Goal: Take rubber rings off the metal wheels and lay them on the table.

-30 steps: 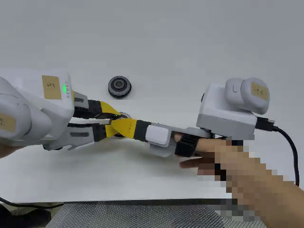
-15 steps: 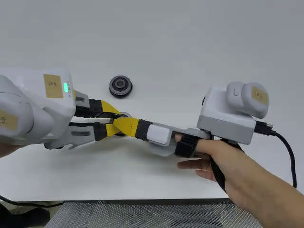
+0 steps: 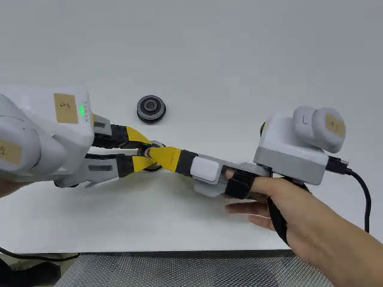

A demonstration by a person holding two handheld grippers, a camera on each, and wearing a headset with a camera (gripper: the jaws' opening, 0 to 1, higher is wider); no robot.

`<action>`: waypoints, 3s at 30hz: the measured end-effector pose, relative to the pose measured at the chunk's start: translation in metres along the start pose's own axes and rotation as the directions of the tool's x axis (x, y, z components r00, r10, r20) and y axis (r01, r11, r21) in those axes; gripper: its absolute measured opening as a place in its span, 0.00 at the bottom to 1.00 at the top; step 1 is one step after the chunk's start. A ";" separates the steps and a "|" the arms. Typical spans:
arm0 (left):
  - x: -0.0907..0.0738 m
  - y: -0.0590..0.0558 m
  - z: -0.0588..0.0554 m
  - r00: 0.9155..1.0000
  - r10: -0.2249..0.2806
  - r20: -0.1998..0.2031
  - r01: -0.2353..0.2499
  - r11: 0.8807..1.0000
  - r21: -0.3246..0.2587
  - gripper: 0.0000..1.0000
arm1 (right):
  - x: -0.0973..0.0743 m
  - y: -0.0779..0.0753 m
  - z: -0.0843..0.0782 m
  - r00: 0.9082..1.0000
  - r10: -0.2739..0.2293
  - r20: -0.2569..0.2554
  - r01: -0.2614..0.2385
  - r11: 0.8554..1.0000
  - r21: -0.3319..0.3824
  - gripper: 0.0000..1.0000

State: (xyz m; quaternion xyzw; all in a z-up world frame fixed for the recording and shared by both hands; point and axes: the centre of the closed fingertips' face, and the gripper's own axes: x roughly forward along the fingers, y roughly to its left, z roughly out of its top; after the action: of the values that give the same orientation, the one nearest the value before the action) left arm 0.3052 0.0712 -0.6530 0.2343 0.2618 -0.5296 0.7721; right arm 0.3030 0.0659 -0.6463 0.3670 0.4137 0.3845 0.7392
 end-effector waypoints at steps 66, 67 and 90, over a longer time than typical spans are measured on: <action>0.000 0.000 0.000 1.000 0.005 -0.002 -0.005 1.000 0.003 0.13 | 0.003 -0.007 0.001 0.983 -0.176 -0.049 0.152 0.936 -0.318 0.01; 0.000 0.000 0.000 1.000 0.005 -0.003 -0.005 1.000 0.003 0.13 | 0.004 -0.007 0.001 0.983 -0.177 -0.049 0.151 0.930 -0.334 0.01; 0.000 0.002 -0.001 1.000 0.008 0.002 -0.008 1.000 0.000 0.13 | 0.007 -0.004 0.001 0.986 -0.158 -0.054 0.129 0.928 -0.351 0.01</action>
State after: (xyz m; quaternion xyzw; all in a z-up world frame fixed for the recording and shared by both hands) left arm 0.3072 0.0725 -0.6542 0.2346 0.2599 -0.5268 0.7745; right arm 0.3072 0.0702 -0.6518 0.1842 0.3952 0.4106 0.8008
